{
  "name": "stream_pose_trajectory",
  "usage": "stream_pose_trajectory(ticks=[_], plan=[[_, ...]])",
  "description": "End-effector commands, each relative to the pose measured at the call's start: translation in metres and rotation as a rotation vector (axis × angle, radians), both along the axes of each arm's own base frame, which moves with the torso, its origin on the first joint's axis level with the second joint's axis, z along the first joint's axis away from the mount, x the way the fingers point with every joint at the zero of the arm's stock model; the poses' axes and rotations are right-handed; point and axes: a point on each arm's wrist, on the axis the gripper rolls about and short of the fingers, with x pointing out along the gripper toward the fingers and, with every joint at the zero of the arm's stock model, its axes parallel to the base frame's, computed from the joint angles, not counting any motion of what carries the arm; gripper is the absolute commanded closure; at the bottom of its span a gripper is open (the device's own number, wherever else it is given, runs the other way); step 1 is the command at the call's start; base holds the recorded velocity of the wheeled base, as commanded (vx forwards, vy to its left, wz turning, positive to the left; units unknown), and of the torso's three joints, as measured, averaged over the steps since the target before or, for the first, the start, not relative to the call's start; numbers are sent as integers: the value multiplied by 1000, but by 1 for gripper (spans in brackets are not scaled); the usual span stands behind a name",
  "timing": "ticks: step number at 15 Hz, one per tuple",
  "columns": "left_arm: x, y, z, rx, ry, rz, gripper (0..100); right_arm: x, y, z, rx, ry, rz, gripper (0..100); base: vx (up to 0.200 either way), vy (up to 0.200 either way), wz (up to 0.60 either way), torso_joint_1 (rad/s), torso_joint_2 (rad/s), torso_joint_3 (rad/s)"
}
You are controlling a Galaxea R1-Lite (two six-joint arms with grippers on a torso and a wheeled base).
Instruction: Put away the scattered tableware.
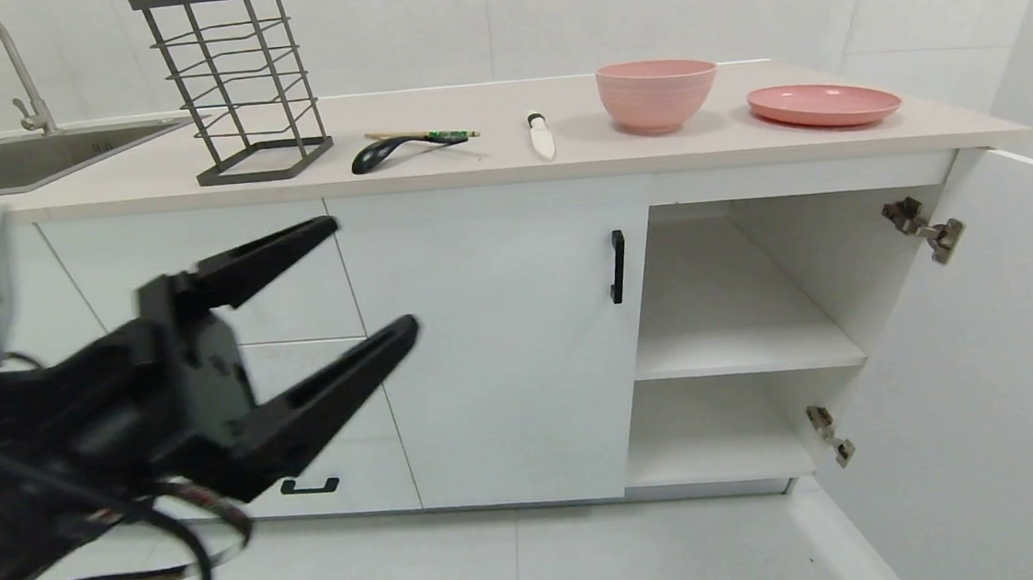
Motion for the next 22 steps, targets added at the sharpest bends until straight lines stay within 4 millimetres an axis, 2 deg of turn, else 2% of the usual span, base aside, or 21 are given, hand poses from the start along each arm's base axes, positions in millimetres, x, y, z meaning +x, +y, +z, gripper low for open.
stream_pose_trajectory(ticks=[1, 2, 4, 5, 6, 7, 8, 11, 14, 16, 18, 19, 22], plan=[[-79, 67, -13, -48, -96, 229, 0, -34, 1, -7, -5, -58, -47, 0, 0, 0, 0, 0, 0, 0], [-101, 78, -28, -37, -81, 291, 0, -49, 2, -16, -7, -67, -67, 0, 0, 0, 0, 0, 0, 0], [-131, 87, -56, -1, -33, 376, 0, -70, 4, -33, -10, -73, -33, 0, 0, 0, 0, 0, 0, 0], [-135, 88, -60, 7, -29, 384, 0, -73, 4, -36, -9, -77, -19, 0, 0, 0, 0, 0, 0, 0], [-159, 91, -85, 48, 2, 419, 0, -88, 4, -52, -11, -103, 19, 0, 0, 0, 0, 0, 0, 0], [-173, 93, -92, 48, 2, 419, 0, -89, 2, -54, 10, -90, -12, 0, 0, 0, 0, 0, 0, 0], [-177, 93, -99, 67, 19, 435, 0, -87, 1, -61, 31, -26, -84, 0, 0, 0, 0, 0, 0, 0], [-170, 95, -112, 71, 64, 549, 0, -84, -3, -75, 69, 145, -290, 0, 0, 0, 0, 0, 0, 0], [-167, 95, -129, 101, 224, 683, 0, -83, -6, -75, 142, 181, -413, 0, 0, 0, 0, 0, 0, 0], [-174, 94, -144, 110, 285, 742, 0, -83, -7, -75, 148, 179, -470, 0, 0, 0, 0, 0, 0, 0], [-173, 96, -143, 77, 285, 821, 0, -82, -9, -76, 162, 170, -580, 0, 0, 0, 0, 0, 0, 0], [-172, 99, -148, 65, 342, 963, 0, -82, -10, -78, 177, 182, -611, 0, 0, 0, 0, 0, 0, 0], [-172, 99, -148, 34, 359, 958, 0, -82, -12, -80, 265, 241, -672, 0, 0, 0, 0, 0, 0, 0]])
